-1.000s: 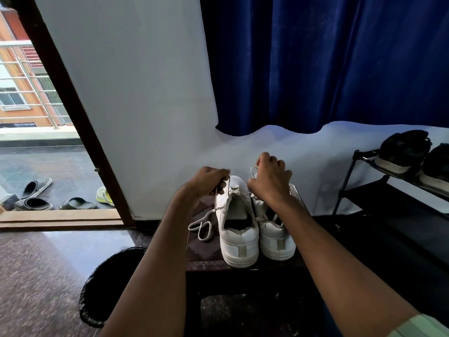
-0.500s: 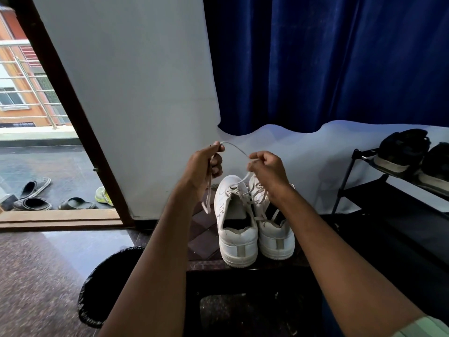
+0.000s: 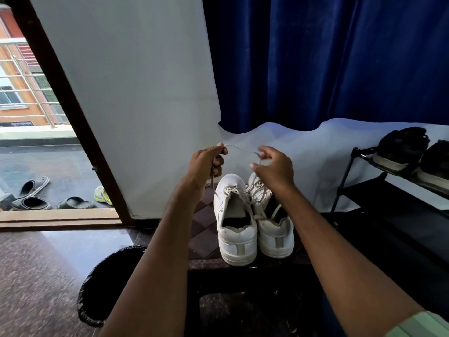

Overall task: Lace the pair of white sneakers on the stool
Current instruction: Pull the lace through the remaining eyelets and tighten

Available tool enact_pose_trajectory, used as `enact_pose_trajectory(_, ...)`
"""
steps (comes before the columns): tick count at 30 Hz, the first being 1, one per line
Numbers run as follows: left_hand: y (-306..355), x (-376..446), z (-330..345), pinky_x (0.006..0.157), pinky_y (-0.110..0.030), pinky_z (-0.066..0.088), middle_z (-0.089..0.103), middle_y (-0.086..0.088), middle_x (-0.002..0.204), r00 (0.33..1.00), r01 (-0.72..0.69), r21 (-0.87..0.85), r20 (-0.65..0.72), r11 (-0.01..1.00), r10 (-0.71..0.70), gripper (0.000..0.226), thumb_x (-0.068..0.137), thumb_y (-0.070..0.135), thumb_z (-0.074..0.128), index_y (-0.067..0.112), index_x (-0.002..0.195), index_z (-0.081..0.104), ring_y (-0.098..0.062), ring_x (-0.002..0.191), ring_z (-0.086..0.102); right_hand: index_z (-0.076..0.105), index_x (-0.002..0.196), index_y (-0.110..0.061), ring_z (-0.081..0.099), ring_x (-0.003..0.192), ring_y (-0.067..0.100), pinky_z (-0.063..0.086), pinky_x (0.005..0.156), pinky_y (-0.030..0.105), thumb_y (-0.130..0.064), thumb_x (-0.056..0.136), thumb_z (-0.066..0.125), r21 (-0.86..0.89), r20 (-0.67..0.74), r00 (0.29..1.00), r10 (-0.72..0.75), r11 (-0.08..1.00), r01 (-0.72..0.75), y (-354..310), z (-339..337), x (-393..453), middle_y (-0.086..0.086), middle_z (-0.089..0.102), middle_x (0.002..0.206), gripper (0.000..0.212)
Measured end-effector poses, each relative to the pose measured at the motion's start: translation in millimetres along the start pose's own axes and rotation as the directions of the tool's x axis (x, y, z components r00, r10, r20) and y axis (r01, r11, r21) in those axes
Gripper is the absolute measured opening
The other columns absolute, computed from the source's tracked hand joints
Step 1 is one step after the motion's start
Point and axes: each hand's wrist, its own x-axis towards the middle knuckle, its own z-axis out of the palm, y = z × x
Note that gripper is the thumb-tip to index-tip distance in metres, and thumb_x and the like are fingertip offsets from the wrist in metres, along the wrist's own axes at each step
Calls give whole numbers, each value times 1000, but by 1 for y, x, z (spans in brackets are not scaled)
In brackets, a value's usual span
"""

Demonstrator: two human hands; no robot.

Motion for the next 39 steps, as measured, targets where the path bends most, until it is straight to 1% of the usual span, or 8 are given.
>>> enact_pose_trajectory(6, -3, -9, 8, 53, -26, 24, 40, 6, 60, 993, 61, 178, 87, 982, -78, 32, 104, 33, 55, 15, 81, 68, -10, 48, 33, 82, 96, -14, 69, 73, 0, 56, 73, 24, -32, 96, 74, 165, 230, 937, -264, 959, 230, -24, 7, -16, -4, 77, 81, 19)
enact_pose_trajectory(11, 1, -5, 3, 58, -27, 28, 43, 6, 62, 987, 130, -17, 102, 991, -127, 26, 104, 30, 55, 20, 81, 62, -10, 50, 37, 83, 90, -17, 63, 64, 1, 54, 66, 27, -19, 95, 69, 278, 1, 993, 120, 954, -116, -17, 2, -7, -8, 77, 82, 15)
enact_pose_trajectory(17, -4, -8, 0, 68, -24, 39, 61, 2, 86, 992, 49, 210, 101, 976, -72, 25, 105, 33, 56, 18, 100, 76, -10, 75, 52, 64, 124, -11, 66, 106, 25, 51, 85, 31, -35, 87, 77, -183, 41, 988, 149, 973, -139, -16, -15, -9, 4, 68, 119, 46)
enact_pose_trajectory(21, -12, -5, -1, 56, -8, 38, 65, 2, 80, 998, -55, 260, 31, 964, 48, 26, 101, 29, 63, 10, 112, 77, 9, 60, 54, 69, 100, -14, 68, 89, 22, 56, 75, 35, -45, 82, 80, -242, 377, 922, 93, 970, 1, -38, -16, -24, 4, 72, 97, 38)
enact_pose_trajectory(26, -19, -2, -9, 67, -22, 47, 76, 1, 78, 999, -35, 332, 44, 942, 21, 12, 95, 30, 72, 23, 89, 80, -10, 68, 57, 72, 79, -8, 69, 76, 28, 46, 61, 30, -44, 79, 75, -451, 530, 842, 99, 874, 181, -43, -9, -38, 7, 68, 70, 36)
enact_pose_trajectory(31, -18, -3, -7, 58, -19, 52, 76, -9, 83, 995, -7, 266, 97, 964, -19, 18, 105, 9, 55, 8, 94, 68, -10, 64, 70, 68, 71, -2, 72, 75, 36, 59, 70, 43, -39, 57, 55, -368, 473, 860, 191, 930, -4, -42, -13, -36, 18, 71, 71, 42)
enact_pose_trajectory(35, -12, -9, 0, 73, -28, 61, 65, -14, 87, 971, 23, 210, 229, 977, -72, 22, 103, -10, 46, 6, 93, 56, -23, 75, 72, 68, 75, -6, 69, 66, 34, 59, 66, 43, -8, 75, 64, -223, 498, 826, 264, 959, -172, -31, -12, -28, 18, 66, 71, 4)
enact_pose_trajectory(39, -12, -12, 3, 68, -29, 58, 69, -13, 83, 949, -29, 308, 306, 951, -71, 22, 96, -12, 59, 8, 87, 59, -24, 75, 72, 68, 75, -6, 69, 62, 37, 61, 71, 56, 8, 81, 63, -192, 517, 801, 301, 953, -235, -20, -8, -22, 24, 69, 73, 16)
